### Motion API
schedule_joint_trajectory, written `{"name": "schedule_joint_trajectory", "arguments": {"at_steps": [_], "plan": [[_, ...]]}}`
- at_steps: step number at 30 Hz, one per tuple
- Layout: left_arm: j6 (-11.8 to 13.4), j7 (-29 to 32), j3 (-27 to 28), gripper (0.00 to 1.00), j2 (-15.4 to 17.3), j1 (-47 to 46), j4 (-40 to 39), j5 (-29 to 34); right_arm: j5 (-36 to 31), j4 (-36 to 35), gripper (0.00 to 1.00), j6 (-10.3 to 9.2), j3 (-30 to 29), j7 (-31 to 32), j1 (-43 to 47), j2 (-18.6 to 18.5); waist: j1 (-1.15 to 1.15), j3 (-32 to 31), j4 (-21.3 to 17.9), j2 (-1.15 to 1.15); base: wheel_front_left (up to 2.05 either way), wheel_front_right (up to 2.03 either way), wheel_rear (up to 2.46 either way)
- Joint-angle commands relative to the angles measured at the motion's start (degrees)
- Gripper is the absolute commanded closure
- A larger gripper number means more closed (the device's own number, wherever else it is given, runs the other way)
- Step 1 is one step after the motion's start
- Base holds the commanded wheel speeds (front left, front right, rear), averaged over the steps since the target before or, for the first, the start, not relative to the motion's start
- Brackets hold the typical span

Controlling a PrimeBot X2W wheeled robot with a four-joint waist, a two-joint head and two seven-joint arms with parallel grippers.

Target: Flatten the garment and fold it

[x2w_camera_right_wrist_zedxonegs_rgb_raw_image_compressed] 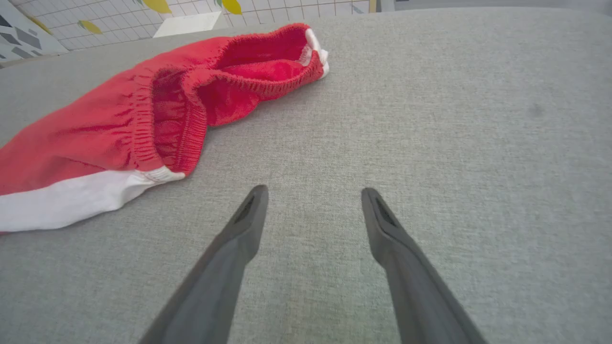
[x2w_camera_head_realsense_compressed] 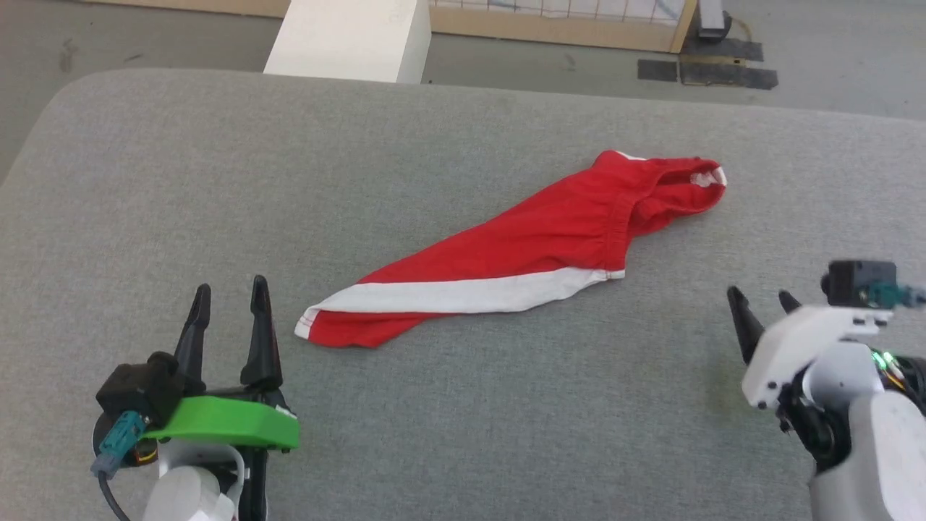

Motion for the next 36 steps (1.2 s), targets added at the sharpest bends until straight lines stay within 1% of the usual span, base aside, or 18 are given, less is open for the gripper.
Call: {"name": "schedule_joint_trajectory", "arguments": {"at_steps": [1, 5, 8, 11, 14, 20, 28, 29, 30, 31, 34, 36], "plan": [[-0.38, -0.22, 0.01, 0.00, -0.12, 0.69, 0.13, -0.15, 0.61, -1.78, 0.00, -0.08, 0.23, -0.16, 0.73, -0.10, 0.00, -0.25, -0.27, 0.59, 0.00, 0.00, 0.00], [-0.38, -0.22, -0.08, 0.00, -0.14, 0.74, 0.24, -0.37, 0.47, -5.57, 0.00, -0.08, 4.12, 0.72, 1.78, -0.10, 0.00, -0.10, -0.19, 0.59, 0.00, 0.00, 0.00], [-0.38, -0.22, -0.38, 0.00, -0.15, 0.46, 0.29, -0.60, 0.18, -7.20, 0.00, -0.08, 9.74, 3.53, 0.82, -0.10, 0.00, 0.49, 0.15, 0.59, 0.00, 0.00, 0.00], [-0.38, -0.22, -0.86, 0.00, -0.17, 0.04, 0.41, -0.91, -1.14, -6.73, 0.00, -0.08, 14.32, 6.92, -1.12, -0.10, 0.00, 1.39, 0.88, 0.59, 0.00, 0.00, 0.00], [-0.38, -0.22, -1.02, 0.00, -0.18, -0.40, 0.65, -1.31, -4.72, -4.77, 0.00, -0.08, 17.08, 8.92, -4.17, -0.10, 0.00, 2.47, 1.67, 0.59, 0.00, 0.00, 0.00], [-0.38, -0.22, -1.36, 0.00, -0.19, -1.25, 1.25, -2.01, -9.52, 2.08, 0.00, -0.08, 18.90, 9.82, -9.72, -0.10, 0.00, 4.83, 3.20, 0.59, 0.00, 0.00, 0.00], [-0.38, -0.22, -1.74, 0.00, -0.20, -2.98, 1.77, -2.89, -9.92, 9.77, 0.00, -0.08, 20.94, 7.04, -14.05, -0.09, 0.00, 7.21, 4.55, 0.59, 0.00, 0.00, 0.00], [-0.38, -0.22, -1.77, 0.00, -0.20, -3.07, 1.88, -2.96, -9.57, 10.39, 0.60, -0.08, 21.07, 6.84, -14.34, -0.09, 0.00, 7.30, 4.58, 0.59, 0.00, 0.00, 0.00], [-0.38, -0.22, -1.79, 0.00, -0.20, -3.13, 1.99, -3.01, -9.28, 11.01, 0.98, -0.08, 21.19, 6.49, -14.67, -0.09, 0.00, 7.33, 4.58, 0.59, 0.00, 0.00, 0.00], [-0.38, -0.22, -1.80, 0.00, -0.20, -3.12, 2.06, -3.02, -9.07, 11.51, 1.00, -0.08, 21.31, 6.42, -14.80, -0.09, 0.00, 7.28, 4.54, 0.59, 0.00, 0.00, 0.00], [-0.38, -0.22, -2.27, 0.00, 0.11, -2.95, 2.73, -3.03, -7.70, 12.38, 1.00, -0.08, 21.21, 6.04, -15.03, -0.09, 0.00, 6.86, 4.17, 0.59, 0.00, 0.00, 0.00], [-0.38, -0.22, -3.18, 0.00, 0.44, -2.89, 3.42, -3.18, -6.28, 11.70, 1.00, -0.08, 20.64, 5.68, -14.70, -0.09, 0.00, 6.39, 3.94, 0.59, 0.00, 0.00, 0.00]]}}
